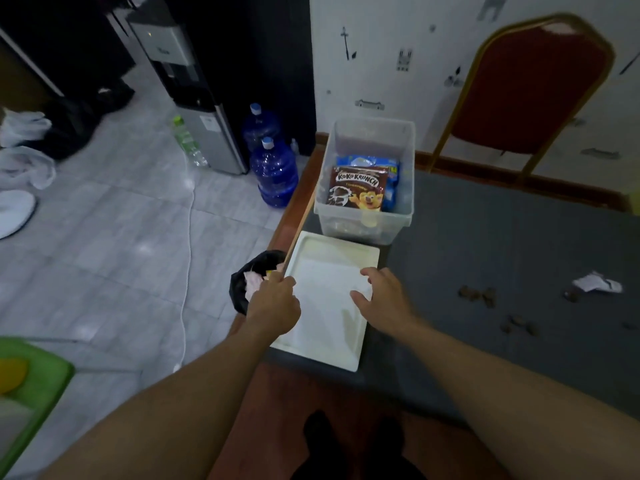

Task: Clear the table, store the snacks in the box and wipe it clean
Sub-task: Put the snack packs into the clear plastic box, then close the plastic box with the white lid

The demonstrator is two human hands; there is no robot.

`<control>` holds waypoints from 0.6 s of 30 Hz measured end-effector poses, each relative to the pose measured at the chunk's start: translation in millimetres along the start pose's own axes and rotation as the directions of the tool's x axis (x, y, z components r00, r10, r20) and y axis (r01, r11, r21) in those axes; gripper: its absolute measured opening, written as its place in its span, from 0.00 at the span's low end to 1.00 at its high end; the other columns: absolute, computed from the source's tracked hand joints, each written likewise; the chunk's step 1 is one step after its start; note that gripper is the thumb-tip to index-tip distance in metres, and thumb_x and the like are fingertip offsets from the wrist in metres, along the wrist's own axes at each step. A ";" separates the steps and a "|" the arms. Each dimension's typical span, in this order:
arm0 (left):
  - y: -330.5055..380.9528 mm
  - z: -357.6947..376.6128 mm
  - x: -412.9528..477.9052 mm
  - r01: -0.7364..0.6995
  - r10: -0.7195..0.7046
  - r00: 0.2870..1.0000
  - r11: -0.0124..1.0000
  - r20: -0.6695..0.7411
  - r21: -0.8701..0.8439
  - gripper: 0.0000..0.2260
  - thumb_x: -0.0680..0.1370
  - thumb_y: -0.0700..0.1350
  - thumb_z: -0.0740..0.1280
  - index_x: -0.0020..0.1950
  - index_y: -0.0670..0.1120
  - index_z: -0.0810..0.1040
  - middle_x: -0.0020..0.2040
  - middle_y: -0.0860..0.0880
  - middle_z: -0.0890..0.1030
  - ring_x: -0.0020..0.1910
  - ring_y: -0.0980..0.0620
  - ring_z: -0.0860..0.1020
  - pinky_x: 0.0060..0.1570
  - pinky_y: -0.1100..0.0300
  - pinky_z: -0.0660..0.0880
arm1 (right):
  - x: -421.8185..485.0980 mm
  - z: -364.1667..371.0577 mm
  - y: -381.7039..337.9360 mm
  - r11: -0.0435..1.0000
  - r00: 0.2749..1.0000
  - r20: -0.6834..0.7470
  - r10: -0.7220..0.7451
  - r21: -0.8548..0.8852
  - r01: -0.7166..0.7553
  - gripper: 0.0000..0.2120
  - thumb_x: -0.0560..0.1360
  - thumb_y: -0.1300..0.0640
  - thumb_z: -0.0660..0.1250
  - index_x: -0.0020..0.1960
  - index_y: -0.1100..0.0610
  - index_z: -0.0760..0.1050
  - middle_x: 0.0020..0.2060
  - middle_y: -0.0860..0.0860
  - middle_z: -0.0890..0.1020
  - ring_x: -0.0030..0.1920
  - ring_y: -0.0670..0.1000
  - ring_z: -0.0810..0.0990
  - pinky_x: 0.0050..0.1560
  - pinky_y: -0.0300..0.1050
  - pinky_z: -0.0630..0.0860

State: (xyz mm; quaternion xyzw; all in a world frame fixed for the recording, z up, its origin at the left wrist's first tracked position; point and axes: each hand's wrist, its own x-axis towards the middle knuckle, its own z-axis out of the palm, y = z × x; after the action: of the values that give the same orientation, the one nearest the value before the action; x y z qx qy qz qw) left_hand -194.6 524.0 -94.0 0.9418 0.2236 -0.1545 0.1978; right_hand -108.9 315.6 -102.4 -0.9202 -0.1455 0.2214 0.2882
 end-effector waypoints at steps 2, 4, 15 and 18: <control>-9.0 8.1 2.9 0.010 -0.010 1.000 0.998 0.015 -0.066 0.18 0.79 0.43 0.62 0.69 0.45 0.72 0.70 0.44 0.67 0.60 0.43 0.75 0.58 0.48 0.76 | -3.0 12.9 3.2 0.997 0.997 -0.006 0.075 0.005 -0.075 0.28 0.78 0.47 0.68 0.74 0.52 0.63 0.65 0.51 0.68 0.61 0.53 0.73 0.59 0.46 0.72; -16.0 15.4 6.3 0.005 -0.003 1.000 0.996 0.017 -0.087 0.17 0.79 0.40 0.63 0.68 0.43 0.72 0.67 0.41 0.68 0.57 0.42 0.75 0.58 0.49 0.75 | -4.2 23.1 5.1 0.988 0.989 -0.009 0.150 0.024 -0.150 0.31 0.78 0.49 0.68 0.76 0.51 0.59 0.66 0.52 0.66 0.62 0.54 0.73 0.57 0.44 0.69; -31.8 20.9 10.3 0.075 -0.076 0.997 0.952 0.008 -0.298 0.17 0.73 0.35 0.66 0.59 0.37 0.66 0.53 0.39 0.75 0.50 0.41 0.76 0.46 0.51 0.76 | 1.1 25.7 -8.2 0.920 0.929 -0.014 0.370 0.139 -0.365 0.29 0.73 0.62 0.72 0.68 0.55 0.60 0.58 0.54 0.76 0.51 0.54 0.77 0.47 0.47 0.76; -35.9 18.8 4.6 0.074 -0.061 0.996 0.969 0.060 -0.237 0.16 0.74 0.40 0.67 0.58 0.37 0.69 0.54 0.40 0.72 0.50 0.43 0.74 0.43 0.56 0.72 | -2.4 22.0 -12.2 0.905 0.918 0.007 0.396 0.166 -0.391 0.24 0.71 0.61 0.74 0.60 0.56 0.64 0.56 0.54 0.77 0.51 0.54 0.78 0.45 0.46 0.77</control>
State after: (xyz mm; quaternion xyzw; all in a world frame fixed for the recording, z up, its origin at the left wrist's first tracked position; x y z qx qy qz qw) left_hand -211.8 546.8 -123.2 0.8986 0.2673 -0.1578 0.3101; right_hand -123.5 334.6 -110.6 -0.9065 0.0657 0.2739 0.3144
